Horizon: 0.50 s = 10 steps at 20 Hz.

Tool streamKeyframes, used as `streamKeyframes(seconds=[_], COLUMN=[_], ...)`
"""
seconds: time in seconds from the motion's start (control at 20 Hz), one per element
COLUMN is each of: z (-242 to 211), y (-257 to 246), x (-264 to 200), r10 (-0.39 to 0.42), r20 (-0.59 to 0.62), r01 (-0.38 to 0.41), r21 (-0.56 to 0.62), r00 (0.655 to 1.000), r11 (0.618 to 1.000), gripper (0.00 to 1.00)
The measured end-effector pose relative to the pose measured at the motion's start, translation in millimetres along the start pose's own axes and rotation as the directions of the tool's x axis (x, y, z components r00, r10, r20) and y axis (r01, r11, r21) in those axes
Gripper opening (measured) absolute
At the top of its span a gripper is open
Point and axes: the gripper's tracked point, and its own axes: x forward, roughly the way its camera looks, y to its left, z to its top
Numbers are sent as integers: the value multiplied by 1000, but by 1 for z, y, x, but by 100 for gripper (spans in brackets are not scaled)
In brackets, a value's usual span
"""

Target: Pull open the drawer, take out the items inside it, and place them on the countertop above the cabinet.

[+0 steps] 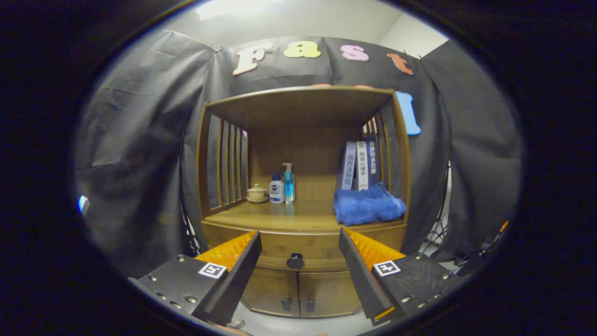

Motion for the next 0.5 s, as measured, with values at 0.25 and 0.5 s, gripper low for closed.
streamKeyframes(seconds=[0.25,0.5], z=[-61,-114], y=[5,7], x=[60,101], r10=[-23,-50], r20=[-84,-165], r01=[26,50], r21=[40,-7], r00=[996,985], r11=[999,999], gripper=[99,85])
